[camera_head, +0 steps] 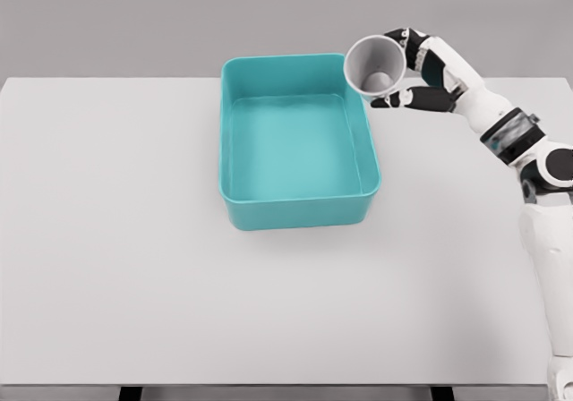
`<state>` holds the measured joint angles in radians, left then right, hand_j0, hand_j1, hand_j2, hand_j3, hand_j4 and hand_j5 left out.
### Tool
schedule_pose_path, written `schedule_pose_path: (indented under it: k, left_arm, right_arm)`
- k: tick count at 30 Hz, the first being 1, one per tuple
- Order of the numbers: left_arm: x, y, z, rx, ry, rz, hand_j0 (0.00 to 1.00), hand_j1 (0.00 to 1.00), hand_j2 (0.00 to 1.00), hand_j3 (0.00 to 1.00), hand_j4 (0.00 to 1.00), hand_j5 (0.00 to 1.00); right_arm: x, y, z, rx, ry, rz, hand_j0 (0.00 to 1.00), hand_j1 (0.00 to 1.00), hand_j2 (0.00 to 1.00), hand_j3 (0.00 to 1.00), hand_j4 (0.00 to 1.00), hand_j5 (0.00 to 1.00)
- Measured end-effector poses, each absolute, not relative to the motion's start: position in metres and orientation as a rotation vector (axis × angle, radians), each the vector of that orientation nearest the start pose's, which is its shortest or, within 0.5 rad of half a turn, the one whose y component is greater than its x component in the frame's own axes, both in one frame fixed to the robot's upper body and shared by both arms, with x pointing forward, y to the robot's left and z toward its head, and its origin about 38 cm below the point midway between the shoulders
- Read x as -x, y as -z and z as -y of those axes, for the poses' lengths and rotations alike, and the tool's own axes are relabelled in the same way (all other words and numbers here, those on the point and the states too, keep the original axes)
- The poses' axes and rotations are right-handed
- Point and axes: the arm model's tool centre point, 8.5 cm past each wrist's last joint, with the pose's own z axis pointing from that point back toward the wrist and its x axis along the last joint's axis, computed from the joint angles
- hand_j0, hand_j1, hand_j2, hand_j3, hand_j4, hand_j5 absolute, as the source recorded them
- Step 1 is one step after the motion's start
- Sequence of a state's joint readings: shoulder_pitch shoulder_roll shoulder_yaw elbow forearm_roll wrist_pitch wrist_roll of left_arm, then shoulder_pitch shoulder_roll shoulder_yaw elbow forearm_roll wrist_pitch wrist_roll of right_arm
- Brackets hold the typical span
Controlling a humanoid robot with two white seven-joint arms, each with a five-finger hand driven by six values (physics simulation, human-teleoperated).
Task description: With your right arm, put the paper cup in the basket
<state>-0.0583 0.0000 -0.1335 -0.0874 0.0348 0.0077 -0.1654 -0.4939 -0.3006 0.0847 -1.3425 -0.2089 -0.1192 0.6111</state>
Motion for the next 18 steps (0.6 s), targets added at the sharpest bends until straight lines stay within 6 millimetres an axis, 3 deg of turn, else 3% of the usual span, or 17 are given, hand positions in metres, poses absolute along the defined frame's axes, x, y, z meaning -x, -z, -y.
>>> schedule_pose_path:
  k: [18]
  left_arm:
    - [-0.066, 0.26, -0.254, 0.082, 0.115, 0.124, 1.0, 1.0, 1.0, 1.0, 1.0, 1.0]
  right_arm:
    - [-0.473, -0.219, 0.232, -0.222, -0.923, 1.789, 0.57, 0.57, 0.57, 0.57, 0.57, 0.57]
